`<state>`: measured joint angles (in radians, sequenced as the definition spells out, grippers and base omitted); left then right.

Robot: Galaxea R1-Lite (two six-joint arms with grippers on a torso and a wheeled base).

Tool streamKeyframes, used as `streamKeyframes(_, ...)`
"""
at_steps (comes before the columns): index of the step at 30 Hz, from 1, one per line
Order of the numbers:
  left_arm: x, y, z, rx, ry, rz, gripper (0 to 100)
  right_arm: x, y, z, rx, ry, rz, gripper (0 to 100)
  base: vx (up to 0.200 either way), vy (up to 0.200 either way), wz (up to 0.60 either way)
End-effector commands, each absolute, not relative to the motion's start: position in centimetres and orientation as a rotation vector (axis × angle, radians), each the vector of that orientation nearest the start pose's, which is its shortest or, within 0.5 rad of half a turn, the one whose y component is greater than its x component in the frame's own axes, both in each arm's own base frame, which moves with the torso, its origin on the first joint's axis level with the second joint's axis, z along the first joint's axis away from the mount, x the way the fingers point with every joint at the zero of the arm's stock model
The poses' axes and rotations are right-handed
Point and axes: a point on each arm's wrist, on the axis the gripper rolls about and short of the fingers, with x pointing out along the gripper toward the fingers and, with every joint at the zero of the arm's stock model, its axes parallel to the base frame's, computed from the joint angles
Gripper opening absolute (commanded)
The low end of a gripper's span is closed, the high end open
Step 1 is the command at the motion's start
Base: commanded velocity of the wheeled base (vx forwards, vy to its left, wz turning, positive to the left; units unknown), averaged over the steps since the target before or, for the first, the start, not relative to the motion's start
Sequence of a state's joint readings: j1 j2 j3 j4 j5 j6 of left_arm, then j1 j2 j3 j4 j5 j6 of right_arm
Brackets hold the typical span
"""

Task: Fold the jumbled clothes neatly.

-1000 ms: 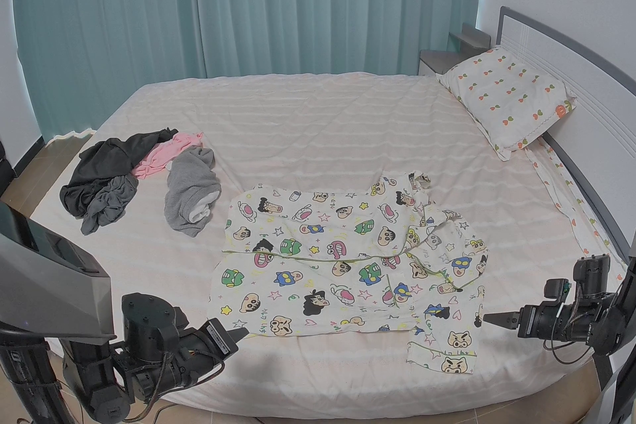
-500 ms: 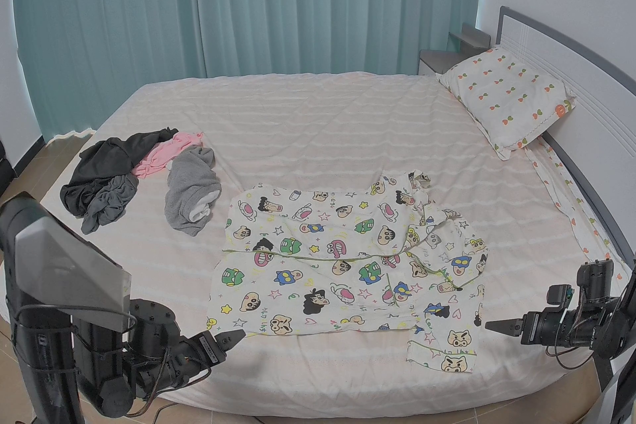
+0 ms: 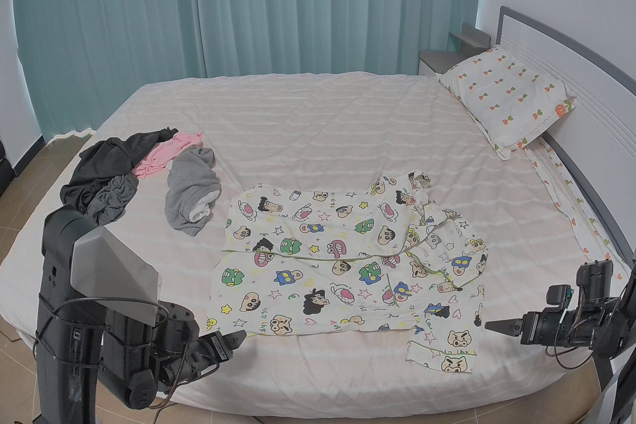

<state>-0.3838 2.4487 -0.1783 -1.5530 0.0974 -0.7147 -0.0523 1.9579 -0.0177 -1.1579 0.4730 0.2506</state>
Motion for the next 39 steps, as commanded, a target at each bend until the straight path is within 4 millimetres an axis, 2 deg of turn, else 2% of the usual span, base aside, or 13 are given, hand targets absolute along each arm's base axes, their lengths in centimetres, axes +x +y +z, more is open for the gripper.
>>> streamKeyframes(1,24.6,-9.3,-6.5,-0.518,0.729,0.002,100,18.7,0.1,1.5,0.444,0.831,0.302,100,0.000,0.000,0.00)
streamKeyframes(10,26.3,-10.0,-7.8,-0.443,0.677,0.004,100,18.7,0.1,1.5,0.443,0.831,0.300,100,0.000,0.000,0.00)
streamKeyframes(16,26.6,-10.4,-7.8,-0.443,0.667,-0.011,100,18.7,0.1,1.4,0.444,0.834,0.301,100,0.000,0.000,0.00)
streamKeyframes(17,26.6,-10.5,-7.8,-0.441,0.667,-0.013,0,18.8,0.1,1.3,0.446,0.840,0.300,100,0.000,0.000,0.00)
streamKeyframes(20,26.6,-10.6,-7.8,-0.437,0.666,-0.017,0,18.9,0.1,1.1,0.447,0.848,0.299,100,0.000,0.000,0.00)
streamKeyframes(28,26.2,-10.3,-7.8,-0.434,0.679,-0.008,0,19.9,-0.3,-1.2,0.459,0.871,0.270,100,0.000,0.000,0.00)
streamKeyframes(39,25.8,-8.3,-6.3,-0.502,0.660,0.064,0,19.8,-0.3,-2.9,0.453,0.936,0.263,100,0.000,0.000,0.00)
